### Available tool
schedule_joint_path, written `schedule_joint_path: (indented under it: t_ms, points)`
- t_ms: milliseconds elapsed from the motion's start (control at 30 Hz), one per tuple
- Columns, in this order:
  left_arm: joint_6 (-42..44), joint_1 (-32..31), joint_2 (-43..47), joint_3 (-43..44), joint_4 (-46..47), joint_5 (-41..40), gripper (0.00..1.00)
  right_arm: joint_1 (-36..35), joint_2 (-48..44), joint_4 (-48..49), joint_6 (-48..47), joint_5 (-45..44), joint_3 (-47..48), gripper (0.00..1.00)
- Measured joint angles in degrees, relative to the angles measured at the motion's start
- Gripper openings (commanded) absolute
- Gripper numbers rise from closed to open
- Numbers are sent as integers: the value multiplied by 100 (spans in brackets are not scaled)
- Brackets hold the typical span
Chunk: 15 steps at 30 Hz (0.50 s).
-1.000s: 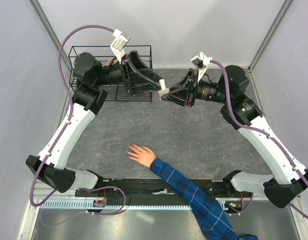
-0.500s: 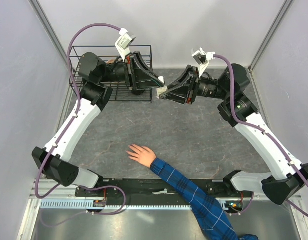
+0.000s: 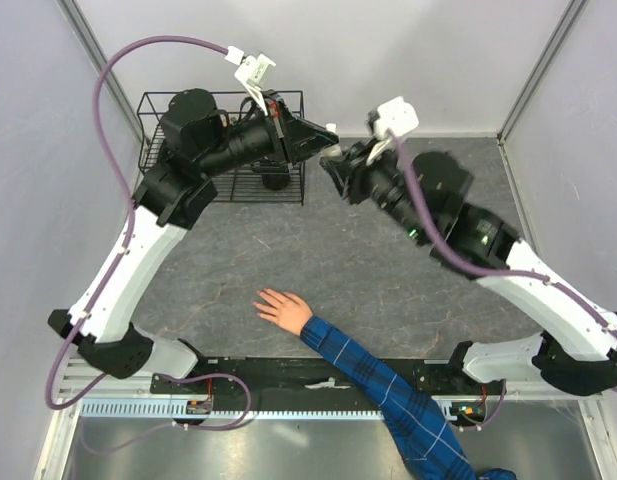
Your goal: Paint the nails
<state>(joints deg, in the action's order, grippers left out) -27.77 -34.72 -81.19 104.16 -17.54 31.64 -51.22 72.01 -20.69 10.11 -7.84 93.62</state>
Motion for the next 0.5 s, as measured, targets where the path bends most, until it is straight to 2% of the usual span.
schedule_joint_path:
  t_ms: [67, 100, 133, 200, 233, 300, 333, 367, 433, 500]
  points:
    - [278, -330, 4, 437, -660, -664, 2, -988, 168, -92, -660, -1945, 304, 0]
    - [400, -490, 17, 588, -909, -975, 2, -1351, 258, -85, -925, -2625, 422, 0]
    - [503, -651, 37, 682, -1121, -1300, 2, -1641, 343, -57, -1174, -3209, 511, 0]
    - [616, -796, 68, 726, -1377, -1663, 2, -1873, 455, -24, -1456, -3773, 533, 0]
    - [647, -822, 57, 726, -1480, -1812, 2, -1912, 509, -31, -1574, -3960, 514, 0]
    - [651, -852, 31, 719, -1628, -1930, 21, -1910, 546, -11, -1762, -4168, 356, 0]
    - [651, -844, 0, 702, -1674, -1926, 35, -1882, 520, 7, -1829, -4186, 227, 0]
    - [662, -807, -24, 673, -1738, -1888, 41, -1853, 481, 7, -1871, -4164, 120, 0]
    - [708, -656, -44, 616, -1779, -1687, 53, -1742, 348, -35, -1952, -3729, -92, 0]
    - [734, -476, -61, 555, -1727, -1434, 58, -1591, 216, -63, -1941, -2955, -240, 0]
